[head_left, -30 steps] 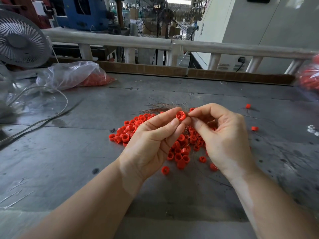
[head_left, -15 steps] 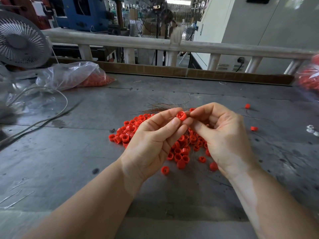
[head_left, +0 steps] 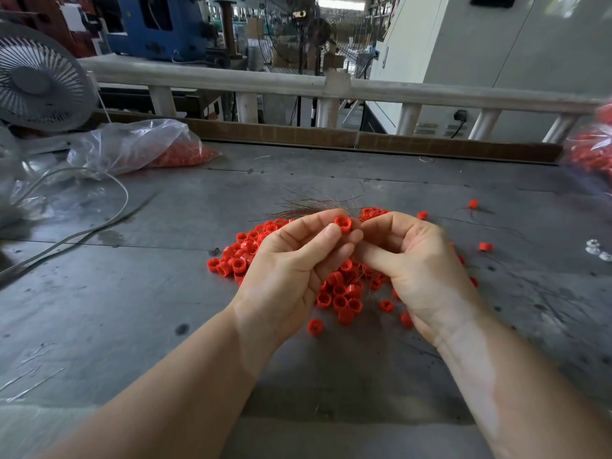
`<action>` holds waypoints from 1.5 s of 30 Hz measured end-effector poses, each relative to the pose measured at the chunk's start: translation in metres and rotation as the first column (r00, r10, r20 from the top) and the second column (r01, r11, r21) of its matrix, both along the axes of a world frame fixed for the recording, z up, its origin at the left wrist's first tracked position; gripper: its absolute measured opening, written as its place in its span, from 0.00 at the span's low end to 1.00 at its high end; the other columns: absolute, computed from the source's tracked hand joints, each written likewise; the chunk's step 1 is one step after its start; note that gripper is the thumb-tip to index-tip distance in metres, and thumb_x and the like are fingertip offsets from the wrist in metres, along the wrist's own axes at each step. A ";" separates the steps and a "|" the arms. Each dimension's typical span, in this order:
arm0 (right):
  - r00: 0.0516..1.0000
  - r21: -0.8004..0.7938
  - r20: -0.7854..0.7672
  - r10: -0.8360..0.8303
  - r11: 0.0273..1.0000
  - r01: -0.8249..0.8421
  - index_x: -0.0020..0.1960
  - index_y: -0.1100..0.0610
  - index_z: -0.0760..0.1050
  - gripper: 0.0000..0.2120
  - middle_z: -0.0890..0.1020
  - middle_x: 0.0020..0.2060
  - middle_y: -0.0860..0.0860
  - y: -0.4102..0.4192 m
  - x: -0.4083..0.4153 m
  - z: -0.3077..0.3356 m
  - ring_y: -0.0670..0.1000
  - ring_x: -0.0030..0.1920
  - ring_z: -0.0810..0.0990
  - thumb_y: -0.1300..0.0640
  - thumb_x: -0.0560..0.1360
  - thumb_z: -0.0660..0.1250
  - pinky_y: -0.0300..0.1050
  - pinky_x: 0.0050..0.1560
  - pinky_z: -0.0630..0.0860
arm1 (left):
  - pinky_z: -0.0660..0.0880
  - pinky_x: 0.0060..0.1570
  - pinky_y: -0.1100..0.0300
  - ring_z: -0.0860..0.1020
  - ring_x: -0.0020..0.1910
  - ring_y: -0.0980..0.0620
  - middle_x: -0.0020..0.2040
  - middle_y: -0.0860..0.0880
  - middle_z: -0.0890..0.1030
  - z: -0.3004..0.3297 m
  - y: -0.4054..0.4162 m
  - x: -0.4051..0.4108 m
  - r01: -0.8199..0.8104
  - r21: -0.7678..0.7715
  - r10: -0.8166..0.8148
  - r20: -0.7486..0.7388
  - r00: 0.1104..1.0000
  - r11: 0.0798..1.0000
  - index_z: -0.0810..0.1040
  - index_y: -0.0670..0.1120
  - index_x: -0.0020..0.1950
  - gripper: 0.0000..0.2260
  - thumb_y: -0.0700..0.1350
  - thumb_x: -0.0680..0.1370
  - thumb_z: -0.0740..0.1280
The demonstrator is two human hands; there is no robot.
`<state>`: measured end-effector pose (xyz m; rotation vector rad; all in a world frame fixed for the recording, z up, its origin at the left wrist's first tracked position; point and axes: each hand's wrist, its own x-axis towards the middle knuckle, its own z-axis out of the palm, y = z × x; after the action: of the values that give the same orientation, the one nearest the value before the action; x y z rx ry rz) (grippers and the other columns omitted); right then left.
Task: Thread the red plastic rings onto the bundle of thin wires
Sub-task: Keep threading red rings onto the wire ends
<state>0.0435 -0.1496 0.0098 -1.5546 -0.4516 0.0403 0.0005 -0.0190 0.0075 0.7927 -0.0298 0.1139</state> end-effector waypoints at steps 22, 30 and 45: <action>0.882 -0.204 0.458 -0.109 0.953 0.223 0.48 0.51 0.80 0.12 0.80 0.40 0.44 0.002 -0.009 0.009 0.36 0.41 0.77 0.66 0.70 0.72 0.25 0.43 0.69 | 0.79 0.39 0.65 0.83 0.39 0.53 0.39 0.45 0.84 -0.003 -0.005 -0.001 -0.076 0.167 0.079 -0.017 0.997 0.983 0.79 0.39 0.46 0.07 0.33 0.70 0.64; 0.878 -0.224 0.463 -0.122 0.942 0.249 0.48 0.54 0.82 0.10 0.80 0.40 0.43 0.001 -0.007 0.007 0.39 0.43 0.78 0.65 0.70 0.72 0.27 0.45 0.71 | 0.80 0.38 0.65 0.83 0.38 0.53 0.38 0.45 0.84 0.001 -0.005 -0.003 -0.056 0.172 0.068 -0.064 0.996 0.984 0.80 0.39 0.47 0.11 0.28 0.76 0.59; 0.871 -0.233 0.482 -0.097 0.944 0.234 0.49 0.51 0.81 0.13 0.80 0.41 0.43 0.002 -0.006 0.006 0.40 0.43 0.78 0.65 0.69 0.73 0.28 0.45 0.72 | 0.80 0.39 0.63 0.83 0.37 0.54 0.38 0.46 0.84 0.000 -0.002 -0.002 -0.023 0.152 0.041 -0.117 0.992 0.988 0.80 0.41 0.45 0.08 0.31 0.72 0.64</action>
<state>0.0378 -0.1473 0.0157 -1.8890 -0.7095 -0.4314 -0.0010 -0.0207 0.0077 0.9500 0.0892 0.0954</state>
